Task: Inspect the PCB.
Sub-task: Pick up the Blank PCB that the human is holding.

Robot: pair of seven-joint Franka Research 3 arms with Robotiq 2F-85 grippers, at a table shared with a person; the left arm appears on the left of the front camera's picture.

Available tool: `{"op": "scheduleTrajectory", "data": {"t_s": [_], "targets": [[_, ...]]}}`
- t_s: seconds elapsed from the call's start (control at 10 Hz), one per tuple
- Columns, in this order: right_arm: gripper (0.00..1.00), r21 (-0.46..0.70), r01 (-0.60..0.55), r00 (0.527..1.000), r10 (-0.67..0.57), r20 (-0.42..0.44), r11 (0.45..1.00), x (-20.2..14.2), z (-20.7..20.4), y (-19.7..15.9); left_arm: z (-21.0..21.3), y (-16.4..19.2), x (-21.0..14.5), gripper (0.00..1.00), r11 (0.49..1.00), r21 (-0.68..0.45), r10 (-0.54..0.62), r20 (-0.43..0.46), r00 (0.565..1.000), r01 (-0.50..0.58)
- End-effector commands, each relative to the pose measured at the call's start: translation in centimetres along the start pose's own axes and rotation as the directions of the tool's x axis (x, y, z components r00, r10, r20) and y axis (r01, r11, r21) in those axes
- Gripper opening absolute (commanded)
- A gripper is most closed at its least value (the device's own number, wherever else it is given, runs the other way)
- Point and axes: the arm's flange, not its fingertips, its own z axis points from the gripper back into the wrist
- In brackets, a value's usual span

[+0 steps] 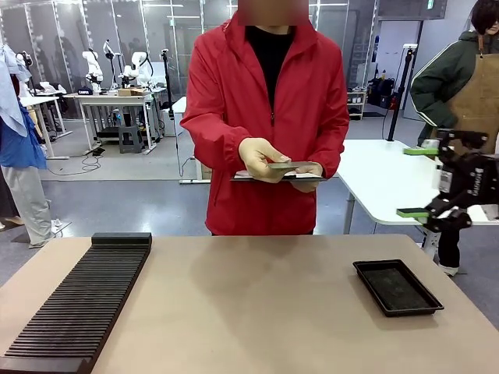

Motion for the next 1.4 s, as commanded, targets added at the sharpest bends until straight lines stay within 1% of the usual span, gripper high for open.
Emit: {"op": "scheduleTrajectory", "data": {"t_s": [0.0,0.3,0.4,0.8,1.0,1.3], "targets": [[1.0,0.001,0.092,0.996,-0.092,0.009,0.996,2.3,-2.1,1.5,0.1,-0.2,0.1,1.0,1.0,0.003,0.005,0.0,1.0,-0.005],[1.0,-0.023,0.174,0.985,-0.174,-0.007,0.985,5.0,-6.1,1.5,0.1,-0.2,0.1,1.0,1.0,0.003,0.005,0.0,1.0,-0.005],[1.0,-0.025,0.164,0.986,-0.164,-0.005,0.986,6.0,-7.1,1.6,0.1,-0.2,0.1,1.0,1.0,0.003,0.005,0.0,1.0,-0.005],[1.0,-0.026,0.158,0.987,-0.159,-0.014,0.987,7.9,-9.8,3.0,0.1,-0.2,0.1,1.0,1.0,0.003,0.005,0.0,1.0,-0.005],[1.0,-0.04,0.17,0.985,-0.171,-0.016,0.985,8.7,-11.3,3.2,0.1,-0.2,0.1,1.0,1.0,0.003,0.005,0.0,1.0,-0.005],[1.0,-0.029,0.179,0.984,-0.179,-0.02,0.983,9.7,-13.0,3.1,0.1,-0.2,0.1,1.0,1.0,0.003,0.005,0.0,1.0,-0.005]]}}
